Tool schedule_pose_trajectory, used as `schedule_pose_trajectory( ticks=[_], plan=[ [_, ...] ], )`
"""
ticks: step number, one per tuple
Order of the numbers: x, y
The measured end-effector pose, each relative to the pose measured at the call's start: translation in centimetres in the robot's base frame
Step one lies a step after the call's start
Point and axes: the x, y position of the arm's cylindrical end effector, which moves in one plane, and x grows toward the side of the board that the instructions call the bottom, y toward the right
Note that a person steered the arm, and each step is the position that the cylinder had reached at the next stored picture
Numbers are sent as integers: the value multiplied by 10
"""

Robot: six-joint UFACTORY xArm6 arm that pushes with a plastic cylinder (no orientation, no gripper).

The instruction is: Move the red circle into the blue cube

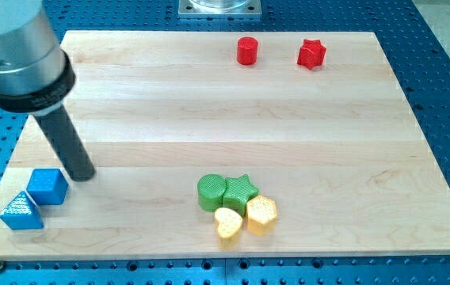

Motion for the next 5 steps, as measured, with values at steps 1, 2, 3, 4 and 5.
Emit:
schedule_pose_trajectory(
  ticks=[1,2,3,4,5],
  plan=[
    [-44,32],
    [-106,120],
    [-167,245],
    [-194,353],
    [-198,381]
  ],
)
